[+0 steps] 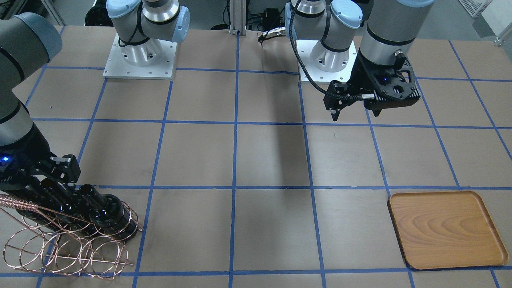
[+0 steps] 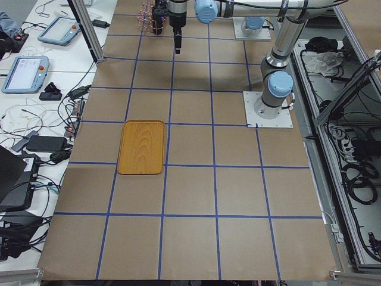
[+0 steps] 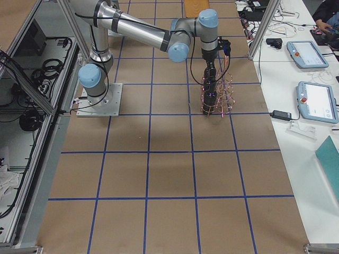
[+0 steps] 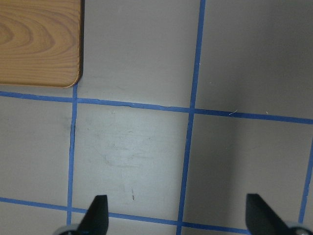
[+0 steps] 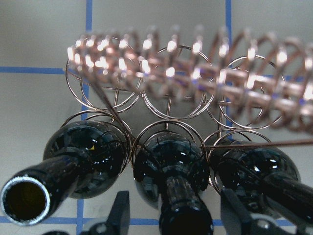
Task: Take wine from basket and place on tray
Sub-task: 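Close the right gripper on the neck of the nearest dark bottle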
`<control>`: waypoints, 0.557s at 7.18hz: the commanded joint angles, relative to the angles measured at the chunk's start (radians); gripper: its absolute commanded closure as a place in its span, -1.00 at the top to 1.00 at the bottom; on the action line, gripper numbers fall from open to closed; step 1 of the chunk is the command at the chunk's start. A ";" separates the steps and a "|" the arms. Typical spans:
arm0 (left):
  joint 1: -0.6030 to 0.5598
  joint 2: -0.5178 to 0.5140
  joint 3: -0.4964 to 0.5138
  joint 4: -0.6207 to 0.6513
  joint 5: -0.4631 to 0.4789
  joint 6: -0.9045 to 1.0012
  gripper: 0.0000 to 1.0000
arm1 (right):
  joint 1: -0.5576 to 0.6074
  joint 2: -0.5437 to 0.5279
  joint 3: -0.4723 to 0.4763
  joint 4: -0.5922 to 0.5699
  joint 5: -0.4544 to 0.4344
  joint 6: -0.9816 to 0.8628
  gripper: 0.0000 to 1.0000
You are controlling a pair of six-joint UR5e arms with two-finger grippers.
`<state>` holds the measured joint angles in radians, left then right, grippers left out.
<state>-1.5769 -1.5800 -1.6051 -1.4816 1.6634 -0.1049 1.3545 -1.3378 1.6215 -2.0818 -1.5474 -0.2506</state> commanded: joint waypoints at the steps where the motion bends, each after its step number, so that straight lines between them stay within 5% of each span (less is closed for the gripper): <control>1: 0.000 0.000 -0.003 0.001 -0.001 0.002 1.00 | 0.000 0.000 0.000 -0.001 0.001 -0.003 -0.17; 2: 0.000 0.001 -0.004 0.001 -0.001 0.002 1.00 | 0.000 0.000 -0.002 -0.001 0.001 -0.003 -0.49; 3: 0.000 0.001 -0.003 0.001 -0.001 0.001 1.00 | 0.000 0.002 0.000 0.000 0.001 -0.001 -0.56; 4: 0.000 0.000 -0.004 0.001 -0.001 0.002 1.00 | 0.000 0.003 -0.002 0.000 0.001 0.001 -0.96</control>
<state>-1.5769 -1.5790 -1.6082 -1.4803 1.6629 -0.1035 1.3545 -1.3362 1.6207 -2.0822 -1.5463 -0.2516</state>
